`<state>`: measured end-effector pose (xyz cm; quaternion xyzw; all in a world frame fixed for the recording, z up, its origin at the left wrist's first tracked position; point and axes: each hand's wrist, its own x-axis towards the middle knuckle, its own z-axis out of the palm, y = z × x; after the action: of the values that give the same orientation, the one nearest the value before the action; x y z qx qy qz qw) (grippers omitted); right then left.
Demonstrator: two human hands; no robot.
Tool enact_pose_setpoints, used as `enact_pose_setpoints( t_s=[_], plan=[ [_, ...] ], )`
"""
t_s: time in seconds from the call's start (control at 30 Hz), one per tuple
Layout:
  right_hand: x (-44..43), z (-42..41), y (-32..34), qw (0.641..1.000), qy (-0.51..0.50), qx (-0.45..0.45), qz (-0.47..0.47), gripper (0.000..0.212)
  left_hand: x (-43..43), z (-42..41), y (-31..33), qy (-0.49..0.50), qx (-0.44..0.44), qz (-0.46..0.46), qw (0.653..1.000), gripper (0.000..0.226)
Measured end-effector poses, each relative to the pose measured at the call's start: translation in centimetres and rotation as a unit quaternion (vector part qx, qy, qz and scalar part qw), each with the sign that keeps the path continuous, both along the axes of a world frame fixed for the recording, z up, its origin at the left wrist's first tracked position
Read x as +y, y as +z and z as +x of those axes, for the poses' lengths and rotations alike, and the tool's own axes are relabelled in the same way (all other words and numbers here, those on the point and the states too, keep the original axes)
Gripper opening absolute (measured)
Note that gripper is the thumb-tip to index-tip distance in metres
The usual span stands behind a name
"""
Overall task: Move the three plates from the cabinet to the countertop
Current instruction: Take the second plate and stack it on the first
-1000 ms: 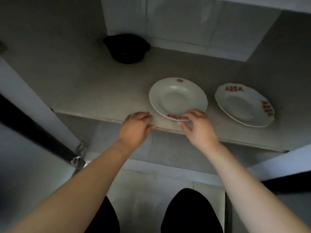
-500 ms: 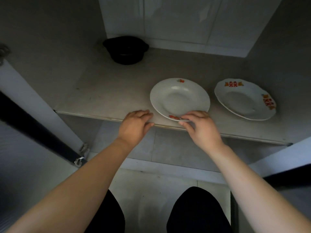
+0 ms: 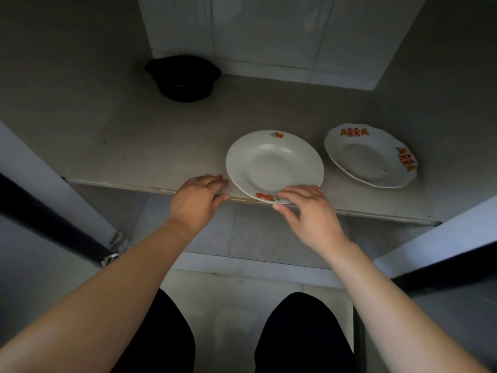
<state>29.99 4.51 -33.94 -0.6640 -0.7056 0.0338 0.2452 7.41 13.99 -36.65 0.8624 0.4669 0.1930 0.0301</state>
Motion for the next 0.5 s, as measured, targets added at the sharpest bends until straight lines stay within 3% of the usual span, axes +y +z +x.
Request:
enact_pose_setpoints(
  t_s=[0.3,0.5],
  plan=[
    [-1.9,0.7,0.0,1.000,0.011,0.000,-0.016,0.039,0.1,-0.1,0.9,0.004,0.007,-0.048,0.999,0.037],
    [-1.5,2.1,1.9,0.992,-0.017,0.122,0.006,0.030,0.1,-1.7,2.0,-0.012,-0.044,-0.101,0.994,0.062]
  ],
)
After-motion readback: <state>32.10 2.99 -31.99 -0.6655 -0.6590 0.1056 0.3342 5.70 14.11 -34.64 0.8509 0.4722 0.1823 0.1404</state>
